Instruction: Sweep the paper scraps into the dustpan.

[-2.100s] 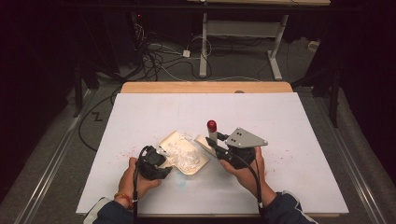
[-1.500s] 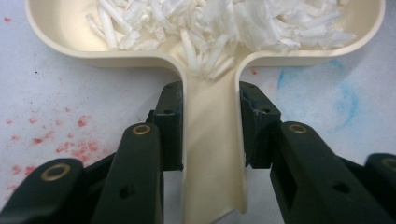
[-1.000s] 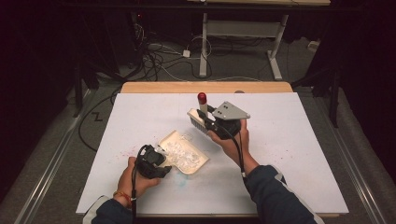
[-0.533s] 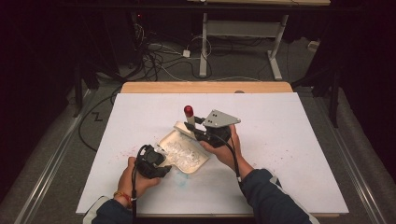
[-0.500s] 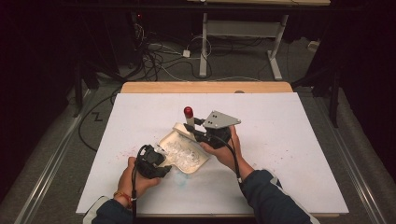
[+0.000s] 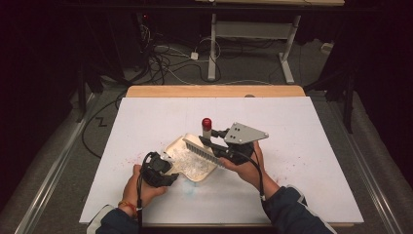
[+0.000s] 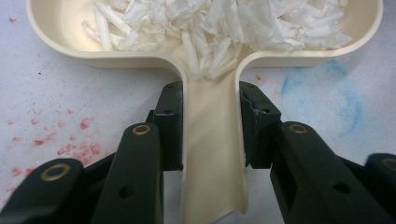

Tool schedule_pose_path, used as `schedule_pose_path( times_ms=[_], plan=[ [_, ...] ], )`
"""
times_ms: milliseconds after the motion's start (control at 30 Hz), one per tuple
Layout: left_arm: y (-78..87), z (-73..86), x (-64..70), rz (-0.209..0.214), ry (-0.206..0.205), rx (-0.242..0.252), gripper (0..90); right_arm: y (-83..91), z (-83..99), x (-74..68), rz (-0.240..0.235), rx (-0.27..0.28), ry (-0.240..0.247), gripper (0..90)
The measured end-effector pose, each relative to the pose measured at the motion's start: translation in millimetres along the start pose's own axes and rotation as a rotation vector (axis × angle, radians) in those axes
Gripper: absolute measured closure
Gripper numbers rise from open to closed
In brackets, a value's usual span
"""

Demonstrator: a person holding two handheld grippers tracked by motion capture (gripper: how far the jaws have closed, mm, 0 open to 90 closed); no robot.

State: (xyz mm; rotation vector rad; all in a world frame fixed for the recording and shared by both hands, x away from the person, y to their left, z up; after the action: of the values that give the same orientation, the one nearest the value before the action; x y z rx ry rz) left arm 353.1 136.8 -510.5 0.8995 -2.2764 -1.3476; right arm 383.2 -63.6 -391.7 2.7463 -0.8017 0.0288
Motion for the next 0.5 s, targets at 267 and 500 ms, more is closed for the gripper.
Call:
schedule_pose_path(
  times_ms=[267, 500],
  plan=[
    [0.4, 2.0, -1.7, 0.031, 0.031, 0.014, 63.3, 19.2, -6.3, 13.8, 0.042, 0.02, -0.054, 70.6],
    [0.5, 2.7, -1.4, 0.04, 0.063, 0.03, 63.2, 14.7, 3.2, 20.6, 0.051, -0.078, -0.055, 70.5]
  ],
)
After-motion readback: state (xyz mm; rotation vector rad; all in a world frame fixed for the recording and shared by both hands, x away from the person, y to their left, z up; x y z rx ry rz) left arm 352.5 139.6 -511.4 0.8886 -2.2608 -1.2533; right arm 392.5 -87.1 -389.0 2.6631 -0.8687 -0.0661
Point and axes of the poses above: each handheld gripper's, and its own axes: y roughly backward along the jaws, z roughly out of its underside, x roughly to its right, the point moved 5 cm from there along -y, roughly forward along the jaws, and after that the axes turned 6 degrees about -y, right-handed, at the moved point
